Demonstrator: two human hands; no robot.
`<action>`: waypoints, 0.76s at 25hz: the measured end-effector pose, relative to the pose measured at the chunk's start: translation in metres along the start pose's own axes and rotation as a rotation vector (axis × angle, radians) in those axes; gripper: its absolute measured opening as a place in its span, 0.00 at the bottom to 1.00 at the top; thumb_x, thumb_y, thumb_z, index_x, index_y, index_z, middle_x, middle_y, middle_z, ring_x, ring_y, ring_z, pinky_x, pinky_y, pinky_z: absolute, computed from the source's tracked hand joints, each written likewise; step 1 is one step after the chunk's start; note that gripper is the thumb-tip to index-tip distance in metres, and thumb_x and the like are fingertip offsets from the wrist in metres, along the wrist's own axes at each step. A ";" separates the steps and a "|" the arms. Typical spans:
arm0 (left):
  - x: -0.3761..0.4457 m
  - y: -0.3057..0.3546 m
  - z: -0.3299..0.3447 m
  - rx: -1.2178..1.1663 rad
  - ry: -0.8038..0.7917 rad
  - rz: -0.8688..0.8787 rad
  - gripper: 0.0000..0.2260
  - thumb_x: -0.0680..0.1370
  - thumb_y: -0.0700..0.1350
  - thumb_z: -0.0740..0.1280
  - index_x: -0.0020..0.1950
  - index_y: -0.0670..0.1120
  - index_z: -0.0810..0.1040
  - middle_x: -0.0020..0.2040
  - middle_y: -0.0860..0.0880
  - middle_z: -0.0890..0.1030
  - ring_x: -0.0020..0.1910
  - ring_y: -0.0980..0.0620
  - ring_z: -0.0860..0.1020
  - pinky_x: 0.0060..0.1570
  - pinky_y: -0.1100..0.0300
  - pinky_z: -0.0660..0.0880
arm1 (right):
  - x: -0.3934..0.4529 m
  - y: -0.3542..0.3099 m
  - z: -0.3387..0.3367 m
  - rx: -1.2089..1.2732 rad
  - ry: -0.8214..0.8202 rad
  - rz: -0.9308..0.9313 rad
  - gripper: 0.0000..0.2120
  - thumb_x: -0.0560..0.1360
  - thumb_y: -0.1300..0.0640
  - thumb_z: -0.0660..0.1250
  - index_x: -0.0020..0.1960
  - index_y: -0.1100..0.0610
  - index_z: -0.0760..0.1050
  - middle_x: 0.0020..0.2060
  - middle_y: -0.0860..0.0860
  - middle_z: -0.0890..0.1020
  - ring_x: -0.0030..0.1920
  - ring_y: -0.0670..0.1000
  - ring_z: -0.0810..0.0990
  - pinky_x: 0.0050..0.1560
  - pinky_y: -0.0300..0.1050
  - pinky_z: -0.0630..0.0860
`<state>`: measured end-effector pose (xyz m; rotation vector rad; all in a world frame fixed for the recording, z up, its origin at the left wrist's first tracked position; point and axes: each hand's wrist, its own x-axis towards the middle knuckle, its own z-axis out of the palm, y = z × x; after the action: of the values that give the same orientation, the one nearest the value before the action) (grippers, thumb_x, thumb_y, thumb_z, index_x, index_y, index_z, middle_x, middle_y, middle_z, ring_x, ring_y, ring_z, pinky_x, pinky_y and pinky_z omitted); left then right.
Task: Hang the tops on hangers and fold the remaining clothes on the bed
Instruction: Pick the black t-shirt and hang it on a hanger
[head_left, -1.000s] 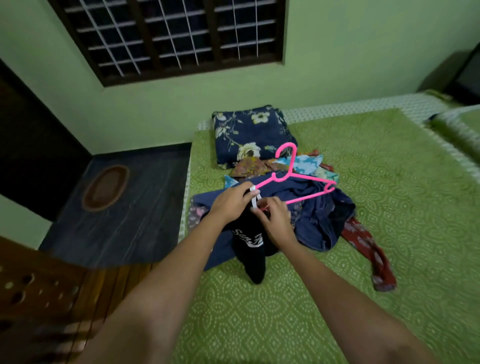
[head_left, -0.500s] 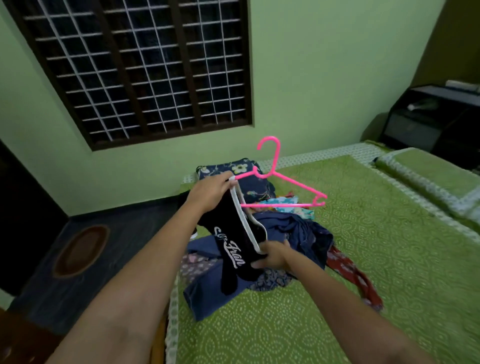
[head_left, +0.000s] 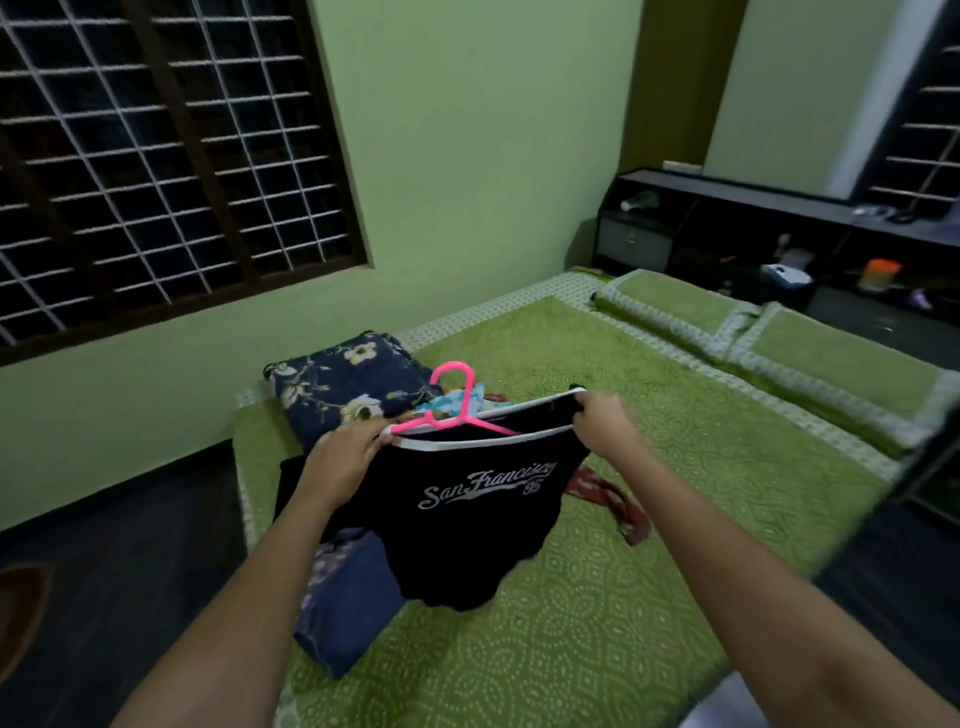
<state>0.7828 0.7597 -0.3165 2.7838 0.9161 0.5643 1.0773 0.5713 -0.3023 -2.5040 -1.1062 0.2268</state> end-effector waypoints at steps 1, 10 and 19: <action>0.009 0.017 0.006 -0.040 0.038 -0.013 0.13 0.82 0.53 0.56 0.55 0.48 0.77 0.49 0.46 0.81 0.50 0.42 0.78 0.43 0.52 0.70 | -0.015 -0.001 -0.008 0.028 0.109 -0.044 0.10 0.74 0.60 0.60 0.52 0.57 0.77 0.40 0.57 0.81 0.42 0.59 0.80 0.40 0.47 0.73; 0.122 0.136 0.012 -0.338 0.033 0.224 0.12 0.82 0.50 0.58 0.55 0.46 0.78 0.45 0.45 0.81 0.45 0.42 0.78 0.40 0.50 0.71 | -0.055 0.123 -0.107 -0.101 0.459 -0.065 0.22 0.80 0.45 0.59 0.73 0.45 0.63 0.72 0.43 0.65 0.70 0.49 0.62 0.63 0.49 0.52; 0.204 0.342 0.055 -0.431 -0.133 0.538 0.20 0.78 0.61 0.54 0.50 0.47 0.75 0.42 0.46 0.79 0.43 0.46 0.77 0.41 0.50 0.71 | -0.063 0.245 -0.198 -0.195 0.328 -0.006 0.14 0.83 0.48 0.51 0.45 0.55 0.65 0.40 0.53 0.79 0.43 0.56 0.76 0.46 0.46 0.59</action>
<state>1.1410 0.6064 -0.2153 2.5980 -0.0073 0.5525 1.2595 0.3184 -0.2243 -2.5814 -1.0401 -0.2992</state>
